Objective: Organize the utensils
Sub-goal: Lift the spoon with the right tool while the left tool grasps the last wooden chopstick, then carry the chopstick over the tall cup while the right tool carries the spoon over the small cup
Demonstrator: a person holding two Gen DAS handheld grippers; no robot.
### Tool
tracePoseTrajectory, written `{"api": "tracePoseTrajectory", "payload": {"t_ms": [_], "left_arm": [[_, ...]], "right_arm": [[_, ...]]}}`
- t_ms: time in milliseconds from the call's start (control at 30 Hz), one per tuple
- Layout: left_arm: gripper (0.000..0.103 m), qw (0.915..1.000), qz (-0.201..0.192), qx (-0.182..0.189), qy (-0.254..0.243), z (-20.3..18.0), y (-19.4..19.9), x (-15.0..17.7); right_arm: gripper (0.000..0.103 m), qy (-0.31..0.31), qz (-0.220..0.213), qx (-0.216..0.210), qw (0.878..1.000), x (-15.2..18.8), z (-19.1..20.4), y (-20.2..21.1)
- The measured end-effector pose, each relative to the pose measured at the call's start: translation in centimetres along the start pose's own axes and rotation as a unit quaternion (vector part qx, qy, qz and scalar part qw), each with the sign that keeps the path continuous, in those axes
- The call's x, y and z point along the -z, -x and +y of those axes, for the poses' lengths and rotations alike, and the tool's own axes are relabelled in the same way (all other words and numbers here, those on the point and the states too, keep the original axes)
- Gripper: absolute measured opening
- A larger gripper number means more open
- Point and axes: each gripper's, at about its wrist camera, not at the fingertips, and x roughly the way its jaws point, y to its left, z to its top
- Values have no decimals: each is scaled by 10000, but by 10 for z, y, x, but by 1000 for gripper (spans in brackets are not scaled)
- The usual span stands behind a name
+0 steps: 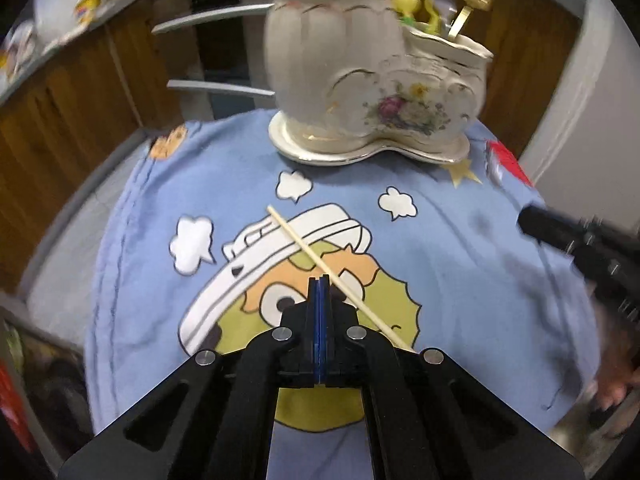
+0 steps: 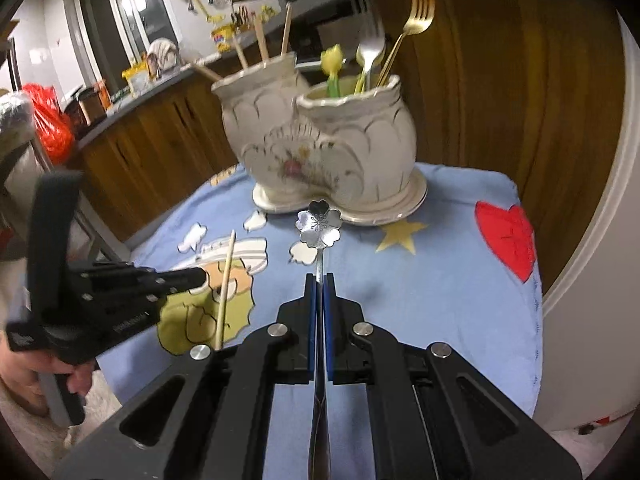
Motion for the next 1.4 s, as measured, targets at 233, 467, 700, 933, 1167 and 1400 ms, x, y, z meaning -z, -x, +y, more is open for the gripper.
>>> {"api": "tracePoseTrajectory", "payload": {"t_ms": [233,467,700,933,1167,1400], "left_arm": [[24,9996,-56,-260,113,-32,-7,14],[8,9976,-96,-511,-463,-47,-10,13],[5,9921,325,-309,-1168,-29,-2,13],[15,9927,346,-376,-1088,-22,-6,11],[10,9942,66,-242,-1046,-19,-9,14],[5,9935,-226,148,-1107,-14,-8,17]], "right_arm": [[3,25,27,13,10000,0,4,-5],[3,99,41,-29,9999,1,3,-4],[3,264,344,-95,9990,4,2,-12],[3,629,845,-4,9944,16,14,-31],[4,949,888,185,9913,21,21,-34],[3,965,764,244,9921,17,24,-34]]}}
